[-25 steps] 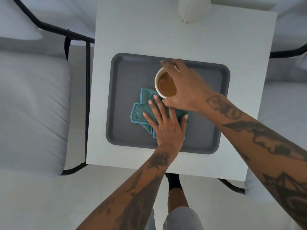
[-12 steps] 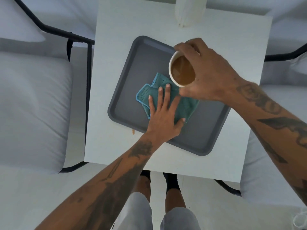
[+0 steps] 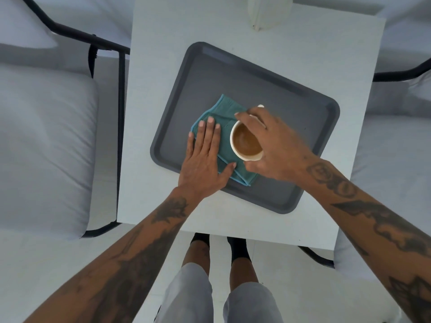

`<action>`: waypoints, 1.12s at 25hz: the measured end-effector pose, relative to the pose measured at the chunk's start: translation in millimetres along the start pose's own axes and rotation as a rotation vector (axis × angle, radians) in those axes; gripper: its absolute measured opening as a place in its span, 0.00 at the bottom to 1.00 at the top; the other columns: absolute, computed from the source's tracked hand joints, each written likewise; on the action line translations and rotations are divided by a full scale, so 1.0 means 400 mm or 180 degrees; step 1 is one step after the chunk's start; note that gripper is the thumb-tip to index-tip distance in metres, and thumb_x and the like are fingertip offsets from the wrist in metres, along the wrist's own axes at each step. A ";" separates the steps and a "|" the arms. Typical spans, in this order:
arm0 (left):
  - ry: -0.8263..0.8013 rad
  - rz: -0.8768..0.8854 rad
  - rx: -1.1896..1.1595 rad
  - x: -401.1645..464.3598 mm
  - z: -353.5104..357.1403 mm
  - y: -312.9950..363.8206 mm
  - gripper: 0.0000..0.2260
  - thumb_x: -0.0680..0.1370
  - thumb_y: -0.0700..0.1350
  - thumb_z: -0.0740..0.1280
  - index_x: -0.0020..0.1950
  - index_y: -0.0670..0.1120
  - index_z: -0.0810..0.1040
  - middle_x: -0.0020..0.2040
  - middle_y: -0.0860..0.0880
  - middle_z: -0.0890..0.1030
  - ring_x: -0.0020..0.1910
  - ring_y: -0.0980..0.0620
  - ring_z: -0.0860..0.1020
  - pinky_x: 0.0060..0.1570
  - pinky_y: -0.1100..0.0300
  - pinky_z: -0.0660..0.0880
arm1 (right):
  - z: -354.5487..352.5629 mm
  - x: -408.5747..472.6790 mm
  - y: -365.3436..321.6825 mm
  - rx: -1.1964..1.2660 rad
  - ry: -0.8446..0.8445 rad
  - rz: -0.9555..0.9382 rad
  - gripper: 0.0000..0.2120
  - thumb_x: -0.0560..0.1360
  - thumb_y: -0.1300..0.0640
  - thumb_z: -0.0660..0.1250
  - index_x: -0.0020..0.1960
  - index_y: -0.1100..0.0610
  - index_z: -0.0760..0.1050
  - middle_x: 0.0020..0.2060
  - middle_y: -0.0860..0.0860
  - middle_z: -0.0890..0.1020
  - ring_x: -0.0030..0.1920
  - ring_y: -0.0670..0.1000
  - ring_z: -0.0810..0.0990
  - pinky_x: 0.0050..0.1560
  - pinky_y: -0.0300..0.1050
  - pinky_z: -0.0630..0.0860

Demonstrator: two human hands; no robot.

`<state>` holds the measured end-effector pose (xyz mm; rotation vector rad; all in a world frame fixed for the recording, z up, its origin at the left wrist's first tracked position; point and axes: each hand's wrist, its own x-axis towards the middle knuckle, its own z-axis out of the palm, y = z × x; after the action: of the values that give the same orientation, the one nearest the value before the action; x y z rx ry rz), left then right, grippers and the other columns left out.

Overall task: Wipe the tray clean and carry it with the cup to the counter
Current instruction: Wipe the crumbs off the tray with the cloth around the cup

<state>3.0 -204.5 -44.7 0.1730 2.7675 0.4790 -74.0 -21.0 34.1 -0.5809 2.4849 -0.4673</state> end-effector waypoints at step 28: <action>-0.0087 0.0113 0.0169 -0.081 0.004 0.128 0.39 0.79 0.61 0.59 0.80 0.37 0.54 0.81 0.37 0.51 0.81 0.39 0.48 0.77 0.37 0.49 | -0.091 0.007 0.105 0.0283 0.0367 0.0254 0.47 0.62 0.48 0.77 0.76 0.46 0.58 0.73 0.48 0.64 0.64 0.57 0.75 0.60 0.54 0.74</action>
<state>37.3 -161.6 -18.9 0.2397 2.7560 0.4093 -109.9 20.7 43.4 -0.4287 2.5701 -0.5920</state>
